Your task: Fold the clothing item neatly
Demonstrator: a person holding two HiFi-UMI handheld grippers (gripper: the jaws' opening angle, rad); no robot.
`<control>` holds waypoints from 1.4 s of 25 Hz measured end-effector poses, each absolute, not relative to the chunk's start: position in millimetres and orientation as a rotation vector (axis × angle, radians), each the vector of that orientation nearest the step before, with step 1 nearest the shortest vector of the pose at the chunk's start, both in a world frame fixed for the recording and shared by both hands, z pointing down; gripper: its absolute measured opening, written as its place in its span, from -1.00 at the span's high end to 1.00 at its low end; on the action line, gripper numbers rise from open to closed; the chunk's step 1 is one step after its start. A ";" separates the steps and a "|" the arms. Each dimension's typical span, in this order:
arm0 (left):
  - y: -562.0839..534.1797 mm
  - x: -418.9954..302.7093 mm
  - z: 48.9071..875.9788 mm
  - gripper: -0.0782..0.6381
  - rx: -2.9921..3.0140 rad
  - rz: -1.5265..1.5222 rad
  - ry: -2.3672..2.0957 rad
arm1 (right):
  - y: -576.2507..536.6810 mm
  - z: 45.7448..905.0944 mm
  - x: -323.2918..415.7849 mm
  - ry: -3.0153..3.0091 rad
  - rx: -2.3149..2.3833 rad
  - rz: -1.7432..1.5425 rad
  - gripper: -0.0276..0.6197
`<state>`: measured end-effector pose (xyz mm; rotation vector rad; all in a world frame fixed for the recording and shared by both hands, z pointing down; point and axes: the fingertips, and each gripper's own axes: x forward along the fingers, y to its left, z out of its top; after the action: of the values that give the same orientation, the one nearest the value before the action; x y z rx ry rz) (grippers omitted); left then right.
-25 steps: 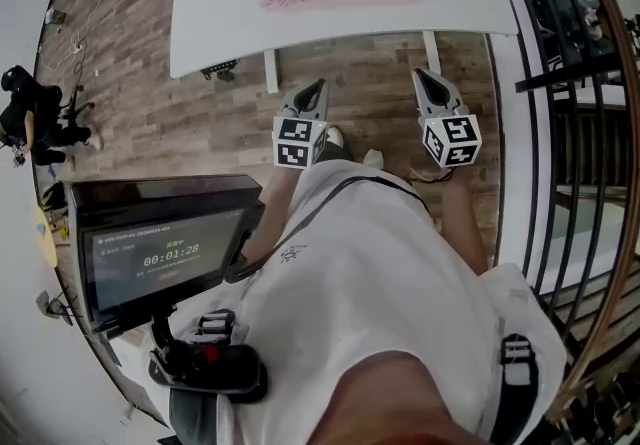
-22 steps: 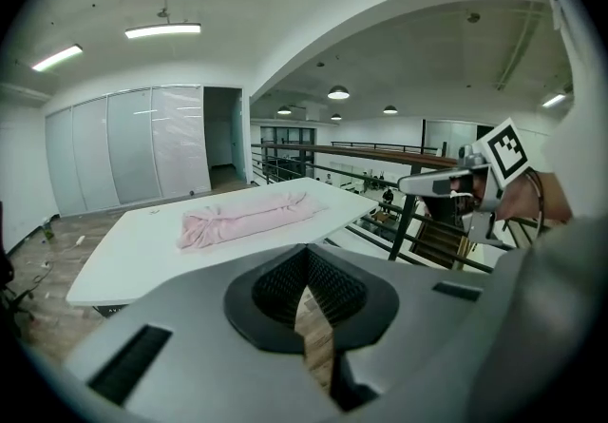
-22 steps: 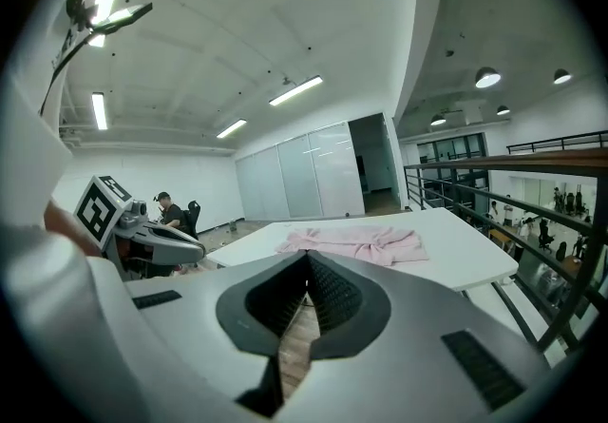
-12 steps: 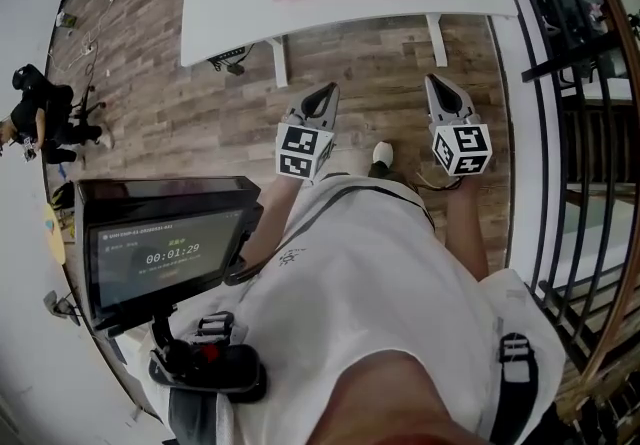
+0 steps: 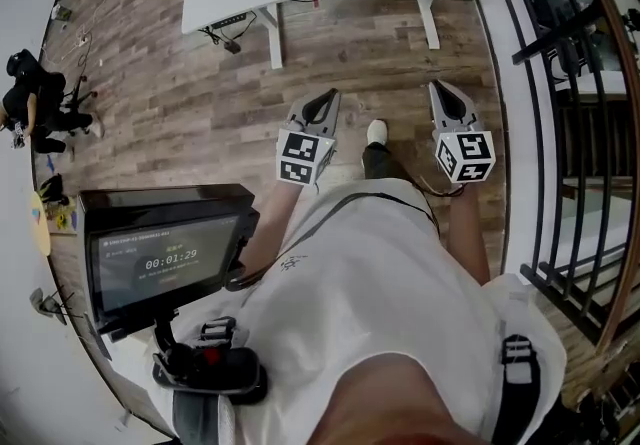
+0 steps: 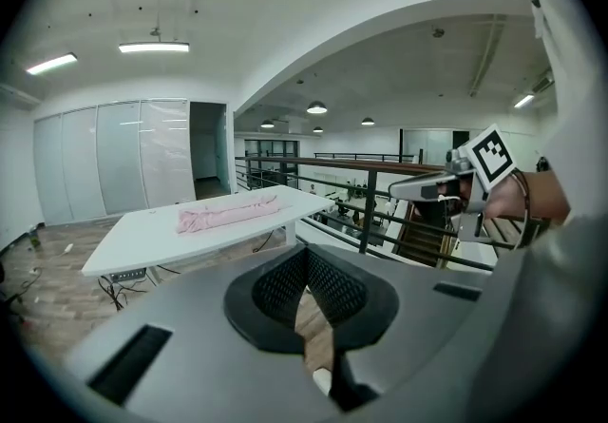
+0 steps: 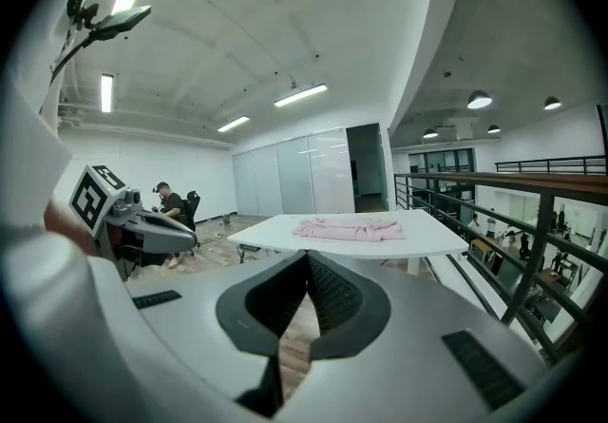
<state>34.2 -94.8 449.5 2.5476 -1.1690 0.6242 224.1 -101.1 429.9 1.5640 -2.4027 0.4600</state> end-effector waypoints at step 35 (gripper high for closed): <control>160.3 124.8 398.4 0.78 2.472 0.598 -1.341 | 137.8 383.8 261.8 -2.602 1.235 0.465 0.91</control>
<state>124.8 160.3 398.4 2.4721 -1.3411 0.5980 261.8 137.8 383.8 1.2350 -2.6019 0.4646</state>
